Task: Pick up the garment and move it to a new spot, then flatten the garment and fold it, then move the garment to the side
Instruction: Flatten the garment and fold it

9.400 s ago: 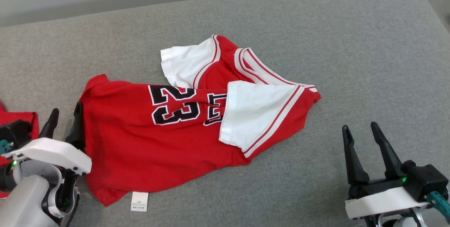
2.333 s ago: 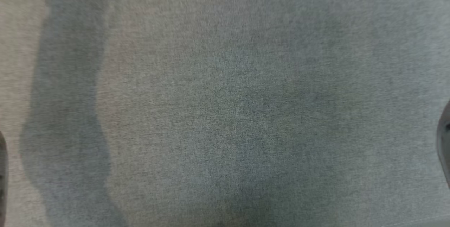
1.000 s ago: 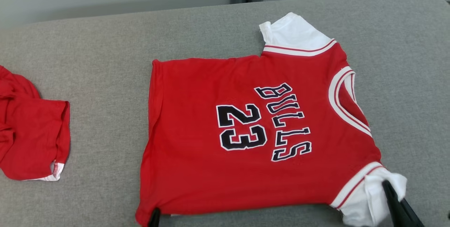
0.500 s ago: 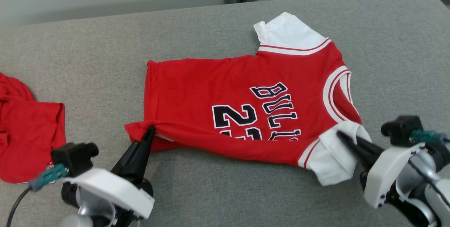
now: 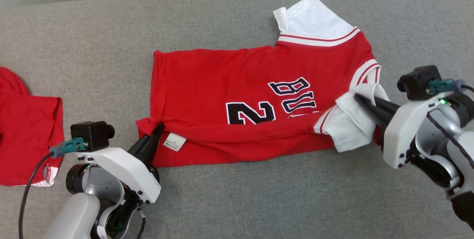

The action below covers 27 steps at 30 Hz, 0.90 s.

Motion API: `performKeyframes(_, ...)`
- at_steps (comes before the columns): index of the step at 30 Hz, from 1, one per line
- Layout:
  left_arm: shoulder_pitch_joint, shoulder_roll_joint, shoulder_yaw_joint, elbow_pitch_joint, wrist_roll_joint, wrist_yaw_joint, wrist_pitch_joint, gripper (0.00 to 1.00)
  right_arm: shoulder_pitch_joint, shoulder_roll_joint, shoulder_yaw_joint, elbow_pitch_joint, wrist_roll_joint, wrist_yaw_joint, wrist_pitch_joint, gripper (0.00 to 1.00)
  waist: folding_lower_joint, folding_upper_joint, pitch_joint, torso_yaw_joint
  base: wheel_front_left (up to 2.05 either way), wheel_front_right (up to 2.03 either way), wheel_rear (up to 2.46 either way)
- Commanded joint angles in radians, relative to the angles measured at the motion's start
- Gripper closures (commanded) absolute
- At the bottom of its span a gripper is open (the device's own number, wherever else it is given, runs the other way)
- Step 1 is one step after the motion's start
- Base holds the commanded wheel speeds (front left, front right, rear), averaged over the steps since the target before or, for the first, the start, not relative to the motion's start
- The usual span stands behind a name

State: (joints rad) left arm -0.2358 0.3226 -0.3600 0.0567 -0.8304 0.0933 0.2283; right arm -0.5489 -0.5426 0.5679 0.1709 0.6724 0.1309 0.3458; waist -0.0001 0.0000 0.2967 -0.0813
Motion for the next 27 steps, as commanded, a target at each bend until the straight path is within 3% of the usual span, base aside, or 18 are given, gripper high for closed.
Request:
performKeyframes(1,-0.016,0.004,-0.003,0.007,-0.003,-0.009,0.002,1.00,-0.016,0.003,0.005,0.010,0.002,0.000,-0.012,1.00,0.0001,0.0000,0.004,0.002,0.00,0.00,0.00)
performKeyframes(12,-0.038,-0.002,-0.013,0.080,0.016,-0.012,-0.024,1.00,-0.119,0.006,0.111,0.143,0.056,0.000,-0.064,1.00,0.0001,0.0000,0.013,0.024,0.00,0.00,0.00)
performKeyframes(13,-0.042,-0.004,-0.014,0.087,0.015,-0.014,-0.027,1.00,-0.126,0.008,0.116,0.150,0.062,0.000,-0.071,0.86,0.0001,0.0000,0.012,0.025,0.00,0.00,0.00)
performKeyframes(14,-0.042,-0.009,-0.017,0.096,0.011,-0.017,-0.027,1.00,-0.129,0.009,0.125,0.155,0.068,0.000,-0.076,0.45,0.0001,0.0000,0.009,0.025,0.00,0.00,0.00)
performKeyframes(15,-0.039,-0.014,-0.020,0.104,0.007,-0.020,-0.027,0.66,-0.132,0.009,0.131,0.161,0.072,0.000,-0.088,0.00,0.0001,0.0000,0.005,0.025,0.00,0.00,0.00)
performKeyframes(16,-0.033,-0.016,-0.021,0.110,0.004,-0.019,-0.028,0.05,-0.135,0.009,0.133,0.168,0.075,0.000,-0.098,0.00,0.0001,0.0000,0.000,0.023,0.00,0.00,0.00)
performKeyframes(17,-0.023,-0.019,-0.024,0.115,0.001,-0.020,-0.027,0.00,-0.134,0.010,0.135,0.170,0.084,0.000,-0.108,0.00,0.0001,0.0000,-0.005,0.022,0.00,0.00,0.00)
performKeyframes(21,0.028,-0.008,-0.022,0.099,-0.002,-0.027,-0.046,0.00,-0.097,-0.028,0.126,0.130,0.112,0.000,-0.150,0.00,0.0001,0.0000,-0.026,0.017,0.00,0.00,0.00)
performKeyframes(27,0.164,0.027,0.040,-0.042,-0.023,0.019,-0.097,0.00,0.049,-0.152,0.009,-0.027,0.176,0.000,-0.169,0.00,0.0001,0.0000,0.009,0.004,0.00,0.00,0.00)
